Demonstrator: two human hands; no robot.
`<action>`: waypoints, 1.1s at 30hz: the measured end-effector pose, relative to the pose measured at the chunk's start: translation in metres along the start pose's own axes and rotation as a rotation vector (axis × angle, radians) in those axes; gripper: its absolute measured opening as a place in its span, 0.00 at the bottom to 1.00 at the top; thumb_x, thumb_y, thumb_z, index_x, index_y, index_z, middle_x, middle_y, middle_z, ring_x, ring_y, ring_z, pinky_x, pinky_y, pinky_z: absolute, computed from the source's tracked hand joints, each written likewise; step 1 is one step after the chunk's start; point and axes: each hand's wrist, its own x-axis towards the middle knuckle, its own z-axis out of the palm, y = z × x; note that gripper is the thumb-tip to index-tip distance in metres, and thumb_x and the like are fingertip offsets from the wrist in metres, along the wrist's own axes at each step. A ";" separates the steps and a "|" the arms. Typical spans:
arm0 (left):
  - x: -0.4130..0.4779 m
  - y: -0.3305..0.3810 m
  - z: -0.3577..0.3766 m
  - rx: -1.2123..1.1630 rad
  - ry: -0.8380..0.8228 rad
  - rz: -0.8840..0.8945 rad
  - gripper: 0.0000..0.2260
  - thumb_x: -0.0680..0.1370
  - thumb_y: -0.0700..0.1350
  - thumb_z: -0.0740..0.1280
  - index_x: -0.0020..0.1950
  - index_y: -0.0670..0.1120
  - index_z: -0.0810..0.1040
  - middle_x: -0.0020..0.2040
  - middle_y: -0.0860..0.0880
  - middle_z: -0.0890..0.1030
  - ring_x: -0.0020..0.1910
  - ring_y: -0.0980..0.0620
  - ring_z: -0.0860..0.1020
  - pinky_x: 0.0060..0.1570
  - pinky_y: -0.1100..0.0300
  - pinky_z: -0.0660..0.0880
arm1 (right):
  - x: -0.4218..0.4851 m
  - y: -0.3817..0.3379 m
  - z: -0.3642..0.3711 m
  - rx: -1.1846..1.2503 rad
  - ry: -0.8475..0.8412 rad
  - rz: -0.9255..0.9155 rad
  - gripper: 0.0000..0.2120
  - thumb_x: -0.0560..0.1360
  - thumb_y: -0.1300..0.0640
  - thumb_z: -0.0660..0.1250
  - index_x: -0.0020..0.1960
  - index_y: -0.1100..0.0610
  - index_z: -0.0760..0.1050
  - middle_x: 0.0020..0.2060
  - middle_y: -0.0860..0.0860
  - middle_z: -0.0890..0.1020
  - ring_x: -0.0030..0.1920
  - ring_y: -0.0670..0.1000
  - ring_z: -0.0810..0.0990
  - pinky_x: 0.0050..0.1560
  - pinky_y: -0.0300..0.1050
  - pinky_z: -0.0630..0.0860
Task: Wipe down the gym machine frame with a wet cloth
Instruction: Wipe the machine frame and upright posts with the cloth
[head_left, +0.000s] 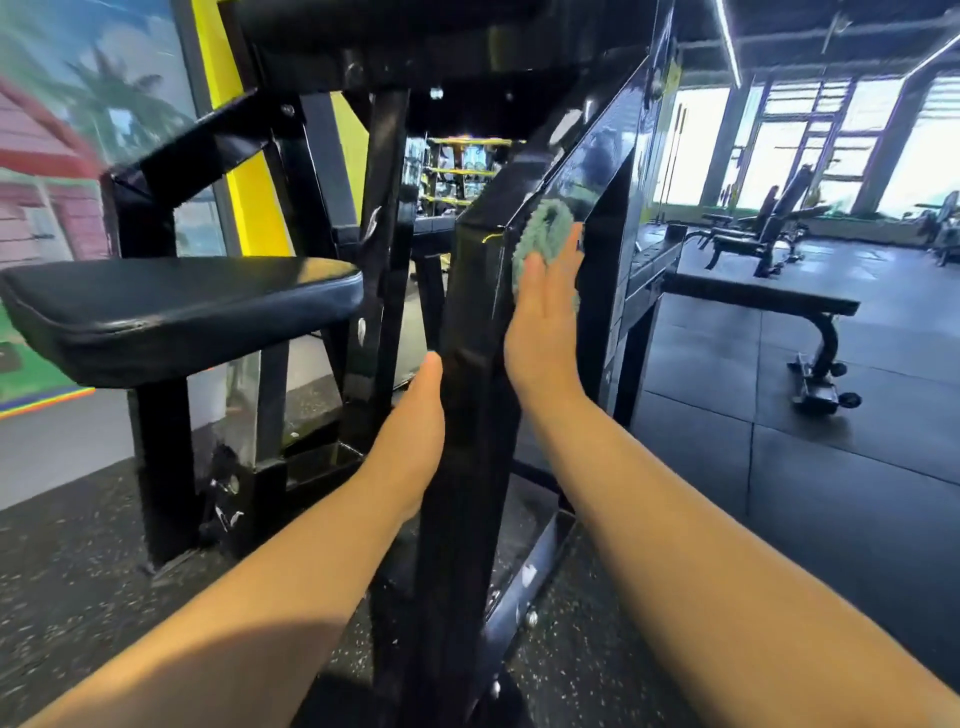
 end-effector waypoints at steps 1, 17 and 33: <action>-0.003 0.004 0.000 0.005 0.000 -0.026 0.34 0.74 0.70 0.51 0.76 0.55 0.60 0.74 0.53 0.64 0.71 0.53 0.64 0.70 0.55 0.58 | 0.009 -0.004 0.000 0.025 0.028 0.041 0.26 0.84 0.53 0.48 0.78 0.55 0.42 0.78 0.49 0.48 0.77 0.46 0.42 0.76 0.50 0.43; 0.037 0.099 0.018 -0.025 0.095 0.032 0.47 0.54 0.76 0.55 0.68 0.54 0.72 0.66 0.48 0.75 0.63 0.45 0.74 0.64 0.44 0.69 | 0.029 -0.012 -0.016 -0.010 -0.085 0.059 0.26 0.84 0.53 0.47 0.78 0.54 0.40 0.77 0.47 0.45 0.76 0.45 0.41 0.65 0.28 0.41; 0.026 0.117 0.026 0.116 0.239 -0.018 0.31 0.79 0.64 0.49 0.77 0.48 0.58 0.77 0.47 0.58 0.74 0.46 0.58 0.72 0.48 0.55 | 0.182 -0.019 -0.045 -0.148 0.053 0.231 0.28 0.81 0.48 0.43 0.76 0.62 0.53 0.75 0.59 0.58 0.74 0.57 0.57 0.73 0.51 0.55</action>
